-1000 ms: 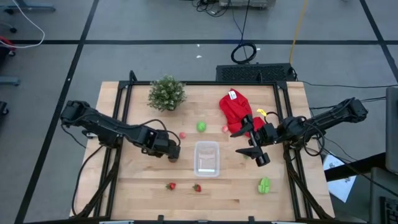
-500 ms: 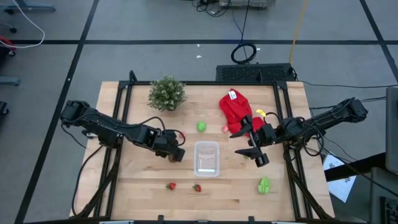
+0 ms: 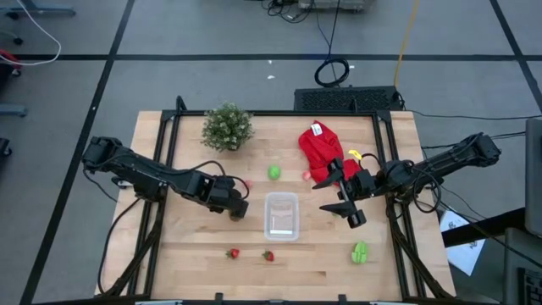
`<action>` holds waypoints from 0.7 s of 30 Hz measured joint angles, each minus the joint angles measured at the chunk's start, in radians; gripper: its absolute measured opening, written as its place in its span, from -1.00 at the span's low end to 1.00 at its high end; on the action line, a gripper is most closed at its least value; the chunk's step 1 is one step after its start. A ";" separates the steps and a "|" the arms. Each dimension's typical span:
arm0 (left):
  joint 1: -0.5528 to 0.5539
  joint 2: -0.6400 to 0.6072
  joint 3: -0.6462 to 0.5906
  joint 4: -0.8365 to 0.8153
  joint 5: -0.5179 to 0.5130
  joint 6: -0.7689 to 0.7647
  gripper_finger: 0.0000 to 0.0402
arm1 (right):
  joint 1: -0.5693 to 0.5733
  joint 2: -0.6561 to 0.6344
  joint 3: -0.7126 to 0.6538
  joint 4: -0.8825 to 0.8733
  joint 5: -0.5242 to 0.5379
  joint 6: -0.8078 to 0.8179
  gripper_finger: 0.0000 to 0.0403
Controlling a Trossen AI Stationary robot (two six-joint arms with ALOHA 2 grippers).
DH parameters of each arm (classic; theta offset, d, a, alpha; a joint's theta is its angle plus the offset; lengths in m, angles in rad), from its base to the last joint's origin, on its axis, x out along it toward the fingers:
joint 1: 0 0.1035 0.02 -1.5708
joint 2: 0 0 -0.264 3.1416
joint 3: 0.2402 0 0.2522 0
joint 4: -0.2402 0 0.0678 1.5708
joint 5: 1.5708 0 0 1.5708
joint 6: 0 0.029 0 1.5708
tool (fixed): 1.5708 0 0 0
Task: Pick and placing Produce into tupperware
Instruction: Put the brown kiwi into the transparent bin
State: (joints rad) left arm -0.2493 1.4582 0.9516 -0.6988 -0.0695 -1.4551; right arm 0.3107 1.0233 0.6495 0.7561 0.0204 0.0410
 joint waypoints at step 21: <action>0.029 0.088 -0.001 0.001 -0.052 -0.060 0.54 | 0.012 0.000 0.000 -0.008 0.000 0.047 0.20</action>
State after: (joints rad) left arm -0.2206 1.5466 0.9510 -0.6977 -0.1219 -1.5149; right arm 0.3228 1.0233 0.6491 0.7479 0.0208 0.0879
